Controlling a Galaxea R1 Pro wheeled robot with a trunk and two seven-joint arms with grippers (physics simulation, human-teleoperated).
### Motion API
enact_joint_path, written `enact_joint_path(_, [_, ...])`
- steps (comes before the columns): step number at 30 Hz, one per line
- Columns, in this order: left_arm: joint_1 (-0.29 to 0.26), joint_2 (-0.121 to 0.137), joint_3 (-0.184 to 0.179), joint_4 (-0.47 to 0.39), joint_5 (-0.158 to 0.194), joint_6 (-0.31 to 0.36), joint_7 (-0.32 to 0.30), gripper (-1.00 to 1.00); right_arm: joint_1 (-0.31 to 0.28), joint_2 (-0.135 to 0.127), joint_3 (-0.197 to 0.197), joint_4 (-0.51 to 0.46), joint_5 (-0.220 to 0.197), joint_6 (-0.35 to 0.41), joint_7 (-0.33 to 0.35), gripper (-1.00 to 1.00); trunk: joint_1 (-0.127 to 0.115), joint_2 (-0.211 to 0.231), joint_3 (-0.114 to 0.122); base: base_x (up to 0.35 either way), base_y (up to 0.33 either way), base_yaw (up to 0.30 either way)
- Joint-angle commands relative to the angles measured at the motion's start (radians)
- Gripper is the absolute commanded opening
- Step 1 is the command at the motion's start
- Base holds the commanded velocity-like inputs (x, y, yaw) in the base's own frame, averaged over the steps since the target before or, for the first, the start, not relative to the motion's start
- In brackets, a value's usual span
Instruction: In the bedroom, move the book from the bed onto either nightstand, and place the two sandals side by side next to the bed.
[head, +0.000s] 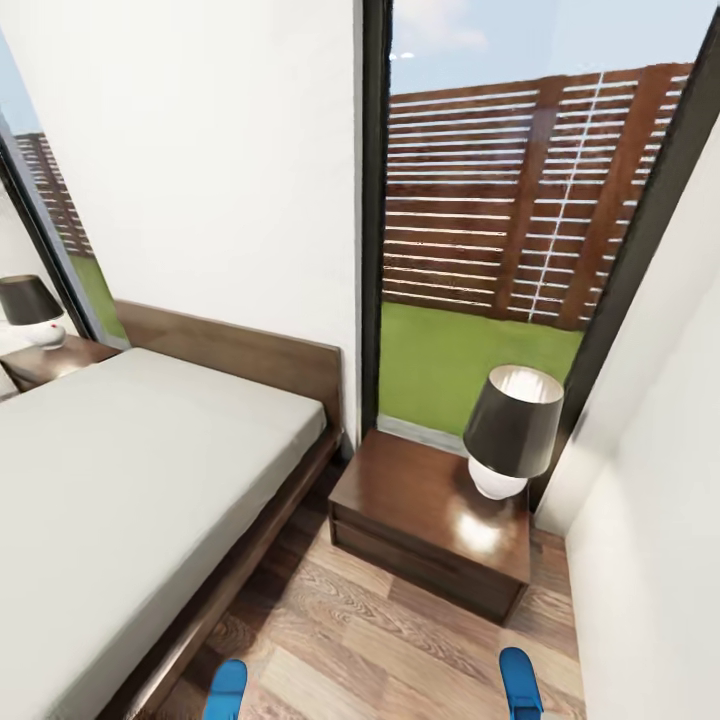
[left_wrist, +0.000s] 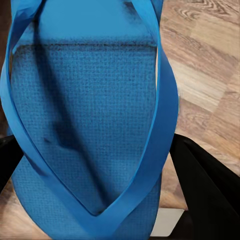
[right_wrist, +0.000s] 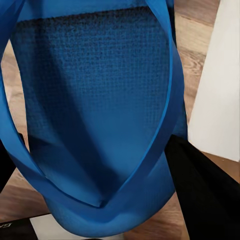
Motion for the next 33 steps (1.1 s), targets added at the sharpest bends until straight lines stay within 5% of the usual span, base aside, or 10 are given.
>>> enact_joint_path(1, [-0.001,0.001,-0.009,0.000,0.007,-0.003,0.006,-1.00,-0.001,0.000,-0.007,0.001,0.007,-0.004,-0.002,-1.00,0.000,-0.001,-0.001,0.000,0.000,0.289])
enact_joint_path(33, [-0.001,-0.006,-0.010,0.000,0.005,-0.003,0.006,-1.00,-0.001,0.000,-0.007,0.001,0.007,-0.003,-0.002,-1.00,0.000,-0.001,-0.001,0.000,0.000,0.290])
